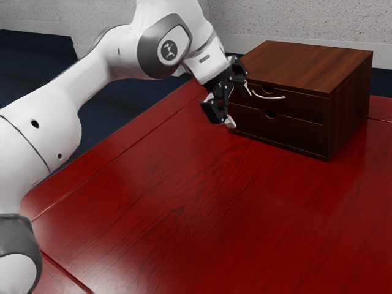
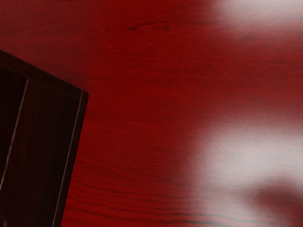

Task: Pull the drawer handle with one arm to open the drawer

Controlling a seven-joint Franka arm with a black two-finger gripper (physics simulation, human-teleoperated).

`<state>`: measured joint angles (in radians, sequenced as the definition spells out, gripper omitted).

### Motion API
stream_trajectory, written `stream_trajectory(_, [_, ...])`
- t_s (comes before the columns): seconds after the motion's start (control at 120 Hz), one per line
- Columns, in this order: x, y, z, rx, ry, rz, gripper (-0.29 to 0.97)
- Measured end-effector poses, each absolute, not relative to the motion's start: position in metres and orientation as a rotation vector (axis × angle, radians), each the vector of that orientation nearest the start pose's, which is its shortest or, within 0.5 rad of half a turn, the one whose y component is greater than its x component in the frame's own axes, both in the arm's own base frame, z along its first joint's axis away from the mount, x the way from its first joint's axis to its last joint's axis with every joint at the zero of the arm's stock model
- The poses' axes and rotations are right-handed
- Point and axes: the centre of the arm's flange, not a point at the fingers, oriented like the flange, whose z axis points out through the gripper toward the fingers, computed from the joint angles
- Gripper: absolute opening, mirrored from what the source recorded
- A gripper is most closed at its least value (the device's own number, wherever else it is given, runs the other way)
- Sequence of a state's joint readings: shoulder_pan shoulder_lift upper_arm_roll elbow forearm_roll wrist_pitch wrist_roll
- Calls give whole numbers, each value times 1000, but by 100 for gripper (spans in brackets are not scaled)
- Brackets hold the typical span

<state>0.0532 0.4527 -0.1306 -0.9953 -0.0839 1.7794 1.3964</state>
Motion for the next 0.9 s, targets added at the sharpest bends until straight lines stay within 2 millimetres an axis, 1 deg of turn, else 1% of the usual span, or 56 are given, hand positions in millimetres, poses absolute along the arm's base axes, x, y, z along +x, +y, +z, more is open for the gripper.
stream_trajectory(0.067, [720, -30, 630, -2187, 1996, -577, 67])
stream_trajectory(0.158, [745, -28, 612, -2110, 1995, -645, 67])
stream_trajectory(0.267, [766, -25, 590, -2043, 1993, -686, 66])
stream_trajectory(0.342, [771, -21, 587, -2003, 1986, -699, 65])
stream_trajectory(0.483, [777, -6, 588, -1944, 1959, -707, 63])
stream_trajectory(0.617, [785, 5, 577, -1909, 1937, -707, 59])
stream_trajectory(0.733, [792, 10, 567, -1882, 1923, -711, 56])
stream_trajectory(0.9, [799, 11, 563, -1830, 1891, -730, 54])
